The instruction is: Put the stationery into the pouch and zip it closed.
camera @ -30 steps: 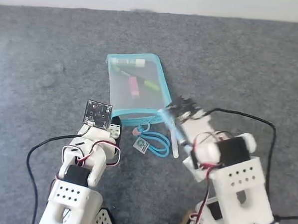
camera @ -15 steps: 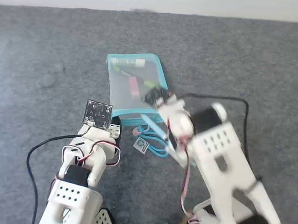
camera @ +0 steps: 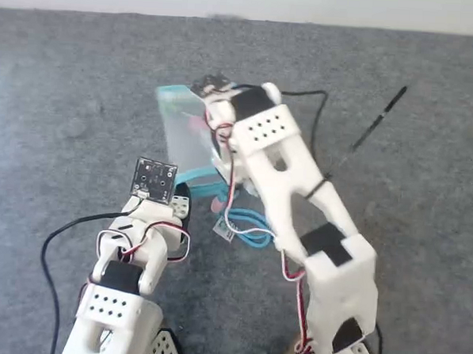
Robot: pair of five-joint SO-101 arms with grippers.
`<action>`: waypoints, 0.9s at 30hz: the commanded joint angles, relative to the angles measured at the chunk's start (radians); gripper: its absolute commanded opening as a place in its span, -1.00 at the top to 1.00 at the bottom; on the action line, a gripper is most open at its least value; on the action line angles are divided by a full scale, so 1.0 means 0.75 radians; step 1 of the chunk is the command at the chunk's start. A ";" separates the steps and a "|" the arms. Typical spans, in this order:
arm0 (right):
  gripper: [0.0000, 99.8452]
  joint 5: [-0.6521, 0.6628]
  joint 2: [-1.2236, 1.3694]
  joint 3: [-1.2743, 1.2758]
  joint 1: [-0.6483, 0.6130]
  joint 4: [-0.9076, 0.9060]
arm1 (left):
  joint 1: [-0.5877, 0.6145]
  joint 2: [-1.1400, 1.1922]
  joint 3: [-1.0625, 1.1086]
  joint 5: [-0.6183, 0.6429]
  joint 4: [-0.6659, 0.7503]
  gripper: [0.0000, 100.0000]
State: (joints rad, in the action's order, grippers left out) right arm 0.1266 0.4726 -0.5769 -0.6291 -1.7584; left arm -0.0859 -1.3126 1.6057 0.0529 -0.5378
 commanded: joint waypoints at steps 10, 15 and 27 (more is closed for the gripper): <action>0.44 -0.027 -0.091 -0.147 -0.126 -0.050 | -0.012 -0.025 -0.017 -0.014 0.027 0.98; 0.44 -0.016 -0.289 -0.043 -0.111 -0.050 | -0.008 -0.025 -0.017 -0.014 0.027 0.98; 0.44 0.061 -0.838 0.499 -0.050 -0.036 | -0.004 -0.025 -0.024 -0.010 0.027 0.98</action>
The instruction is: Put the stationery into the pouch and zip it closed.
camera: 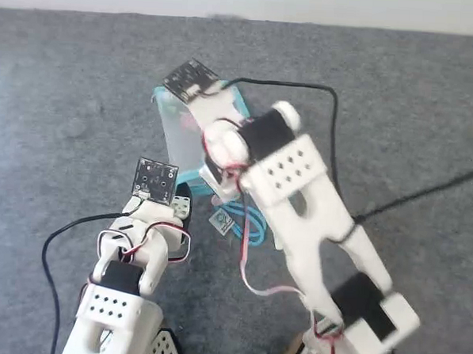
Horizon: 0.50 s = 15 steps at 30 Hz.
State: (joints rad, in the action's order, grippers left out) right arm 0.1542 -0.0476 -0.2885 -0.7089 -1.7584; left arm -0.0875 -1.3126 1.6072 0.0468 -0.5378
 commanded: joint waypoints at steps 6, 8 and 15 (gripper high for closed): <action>0.54 0.023 -0.152 0.397 0.199 0.122 | -0.008 -0.025 -0.026 -0.002 0.027 0.98; 0.54 0.018 -0.152 0.438 0.199 0.183 | -0.010 -0.025 -0.026 -0.002 0.027 0.98; 0.54 0.006 -0.171 0.454 0.222 0.269 | -0.008 -0.025 -0.021 -0.002 0.027 0.98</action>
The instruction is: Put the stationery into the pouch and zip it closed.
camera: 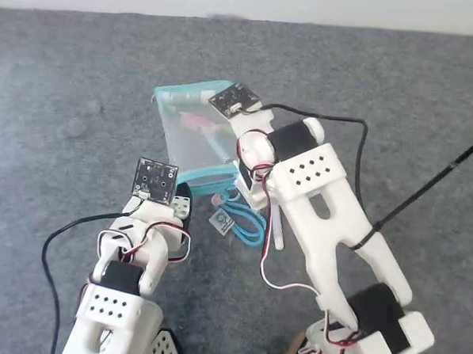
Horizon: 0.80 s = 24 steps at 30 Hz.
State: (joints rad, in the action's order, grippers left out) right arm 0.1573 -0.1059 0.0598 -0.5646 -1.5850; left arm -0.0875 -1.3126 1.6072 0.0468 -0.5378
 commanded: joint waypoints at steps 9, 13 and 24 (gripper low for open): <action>0.54 -0.068 -0.093 -0.115 -0.091 0.046 | -0.010 -0.025 -0.021 -0.002 0.027 0.98; 0.54 -0.053 -0.077 -0.117 -0.161 0.066 | -0.010 -0.025 -0.021 -0.002 0.027 0.98; 0.54 0.020 -0.314 -0.086 -0.202 0.111 | -0.010 -0.025 -0.028 -0.006 0.029 0.98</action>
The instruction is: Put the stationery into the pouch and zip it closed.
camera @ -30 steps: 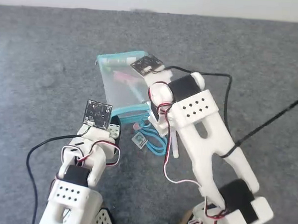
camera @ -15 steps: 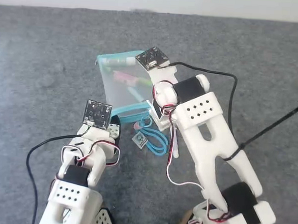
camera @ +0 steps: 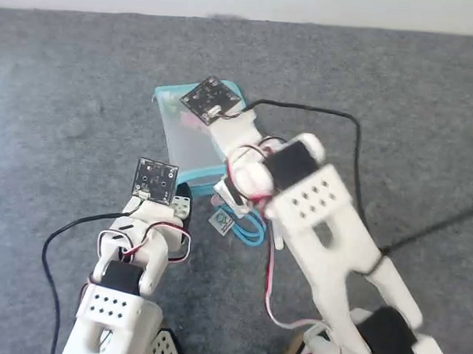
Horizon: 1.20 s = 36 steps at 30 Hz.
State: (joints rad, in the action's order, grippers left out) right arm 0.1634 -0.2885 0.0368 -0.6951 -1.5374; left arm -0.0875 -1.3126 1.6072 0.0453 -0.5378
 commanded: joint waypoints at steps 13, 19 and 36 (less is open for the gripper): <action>0.55 -0.041 0.373 -0.045 0.024 0.185 | -0.010 -0.025 -0.026 -0.004 0.027 0.98; 0.77 -0.104 0.386 -0.039 0.028 0.179 | -0.010 -0.025 -0.026 -0.004 0.027 0.98; 0.98 -0.074 0.259 -0.053 0.060 -0.095 | -0.010 -0.025 -0.024 0.000 0.027 0.98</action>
State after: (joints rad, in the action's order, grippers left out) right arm 0.0944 -0.0046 0.0537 -0.6536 -1.5543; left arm -0.0936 -1.3126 1.6072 0.0453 -0.5378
